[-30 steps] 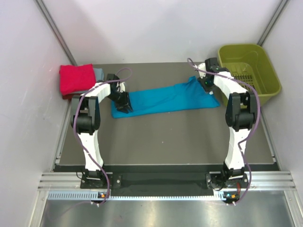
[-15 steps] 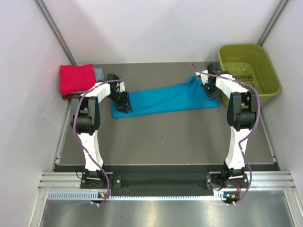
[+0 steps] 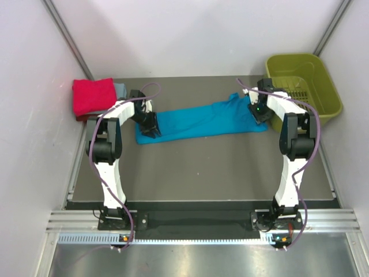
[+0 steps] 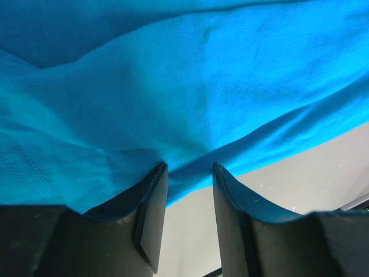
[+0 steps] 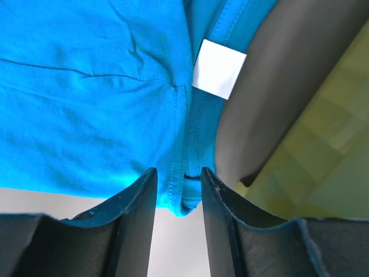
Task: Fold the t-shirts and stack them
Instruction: Fold the tshirt
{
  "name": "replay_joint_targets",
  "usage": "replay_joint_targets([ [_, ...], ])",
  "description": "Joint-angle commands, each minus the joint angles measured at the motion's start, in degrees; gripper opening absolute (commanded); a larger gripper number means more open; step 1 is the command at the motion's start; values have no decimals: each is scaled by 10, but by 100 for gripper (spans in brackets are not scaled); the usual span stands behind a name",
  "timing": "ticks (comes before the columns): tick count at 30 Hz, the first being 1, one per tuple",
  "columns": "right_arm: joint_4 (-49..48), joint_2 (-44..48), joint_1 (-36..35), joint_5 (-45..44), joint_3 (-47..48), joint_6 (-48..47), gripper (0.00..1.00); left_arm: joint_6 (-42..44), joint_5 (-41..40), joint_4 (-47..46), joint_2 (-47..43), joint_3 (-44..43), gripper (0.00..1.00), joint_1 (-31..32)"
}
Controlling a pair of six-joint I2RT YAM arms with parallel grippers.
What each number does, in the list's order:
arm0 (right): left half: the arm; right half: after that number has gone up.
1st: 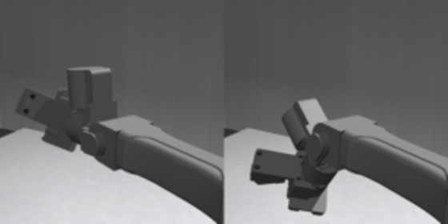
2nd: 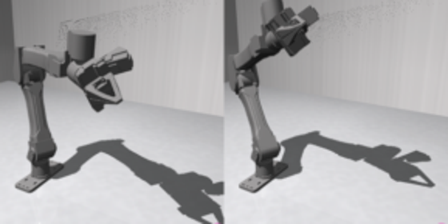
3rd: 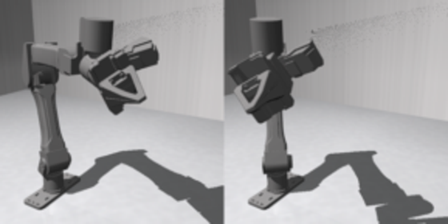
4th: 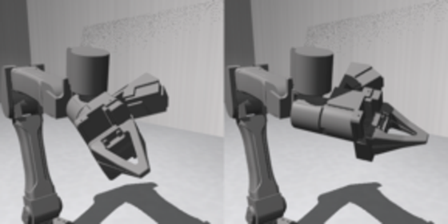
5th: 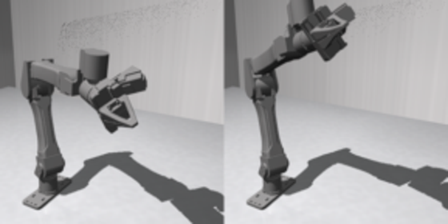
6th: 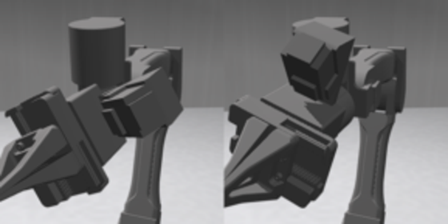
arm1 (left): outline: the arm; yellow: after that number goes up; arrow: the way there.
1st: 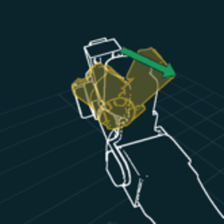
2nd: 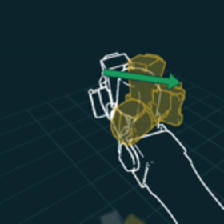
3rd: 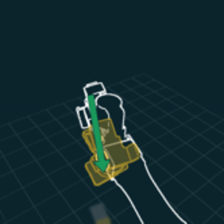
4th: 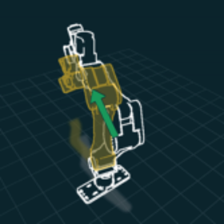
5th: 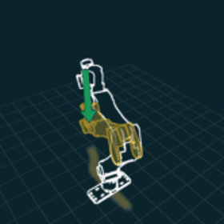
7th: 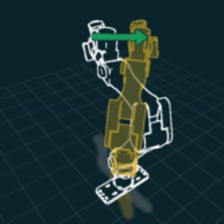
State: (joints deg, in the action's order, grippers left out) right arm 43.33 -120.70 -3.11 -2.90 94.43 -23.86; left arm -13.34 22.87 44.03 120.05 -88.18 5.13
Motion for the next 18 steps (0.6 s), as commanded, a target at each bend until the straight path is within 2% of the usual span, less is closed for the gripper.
replay_joint_targets([
  [1,1,32,7,4,14,0,37,19,-43,5,-8,10,43,-4],
  [3,1,28,9,8,11,0,34,20,-46,4,-10,9,43,-3],
  [4,3,23,9,11,12,1,21,20,-47,5,-10,8,43,-3],
  [5,4,22,12,13,12,2,15,21,-47,4,-11,8,43,-3],
  [8,8,28,13,18,8,3,1,24,-52,5,-13,12,43,-3],
  [18,24,87,27,26,-35,0,0,21,-54,4,-6,15,43,-3],
])
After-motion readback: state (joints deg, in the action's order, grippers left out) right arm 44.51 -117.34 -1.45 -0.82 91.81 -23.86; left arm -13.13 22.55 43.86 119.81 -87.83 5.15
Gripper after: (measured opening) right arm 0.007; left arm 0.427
